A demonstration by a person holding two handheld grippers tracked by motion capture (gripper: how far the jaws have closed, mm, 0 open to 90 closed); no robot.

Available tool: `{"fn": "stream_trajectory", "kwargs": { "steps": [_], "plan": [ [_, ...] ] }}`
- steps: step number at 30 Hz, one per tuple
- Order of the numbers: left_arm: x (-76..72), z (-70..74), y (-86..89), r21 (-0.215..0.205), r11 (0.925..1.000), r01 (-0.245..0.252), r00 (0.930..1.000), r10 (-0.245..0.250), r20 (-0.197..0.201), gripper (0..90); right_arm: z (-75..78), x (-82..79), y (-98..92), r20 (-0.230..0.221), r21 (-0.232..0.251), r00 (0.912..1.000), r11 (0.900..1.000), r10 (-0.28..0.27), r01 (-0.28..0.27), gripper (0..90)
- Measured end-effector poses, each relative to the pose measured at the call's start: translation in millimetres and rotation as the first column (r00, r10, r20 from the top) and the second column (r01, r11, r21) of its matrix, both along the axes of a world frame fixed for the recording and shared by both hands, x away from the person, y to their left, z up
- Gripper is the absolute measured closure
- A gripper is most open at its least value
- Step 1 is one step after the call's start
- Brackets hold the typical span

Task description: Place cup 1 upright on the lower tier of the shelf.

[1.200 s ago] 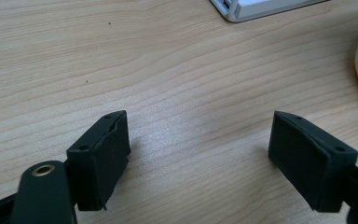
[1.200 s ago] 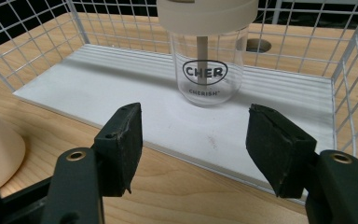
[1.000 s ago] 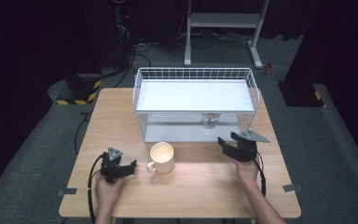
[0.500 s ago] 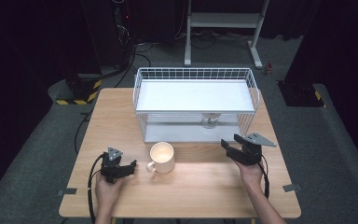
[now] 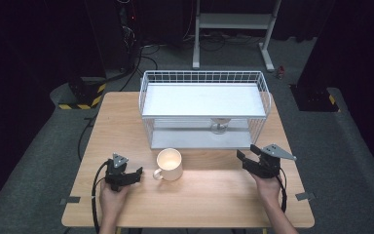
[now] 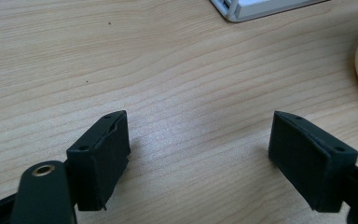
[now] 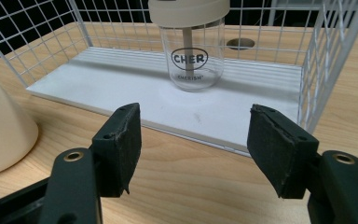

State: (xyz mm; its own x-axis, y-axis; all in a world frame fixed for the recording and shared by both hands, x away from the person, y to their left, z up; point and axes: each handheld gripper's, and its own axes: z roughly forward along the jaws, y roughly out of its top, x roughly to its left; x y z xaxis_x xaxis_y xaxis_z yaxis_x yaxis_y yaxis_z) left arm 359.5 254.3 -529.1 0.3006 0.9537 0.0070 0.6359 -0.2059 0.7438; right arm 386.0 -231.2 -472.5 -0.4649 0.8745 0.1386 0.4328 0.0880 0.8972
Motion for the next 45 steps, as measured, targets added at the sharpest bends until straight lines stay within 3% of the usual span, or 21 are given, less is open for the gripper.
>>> {"fn": "stream_trajectory", "kwargs": {
  "steps": [8,17,25,45],
  "plan": [
    [-0.1,0.0,-0.1,-0.001,1.0000,0.000,1.0000,0.000,-0.001,20.6,-3.2,-5.8,-6.5,-0.005,0.003,0.9999,1.000,-0.009,0.009,35.1],
    [0.0,0.0,0.0,0.000,1.0000,0.000,1.0000,0.000,0.000,20.6,-9.0,-9.2,-9.3,-0.012,-0.030,0.9998,0.999,-0.019,0.018,34.3],
    [0.0,0.0,0.0,0.000,1.0000,0.000,1.0000,0.000,0.000,20.6,-13.0,-18.7,-8.5,0.005,-0.110,0.9998,0.994,-0.018,0.019,33.9],
    [-0.1,0.0,-0.1,-0.001,1.0000,-0.001,1.0000,0.001,-0.001,20.6,-33.4,-32.3,-21.6,-0.061,-0.154,0.9969,0.987,-0.050,0.040,35.0]
  ]
}}
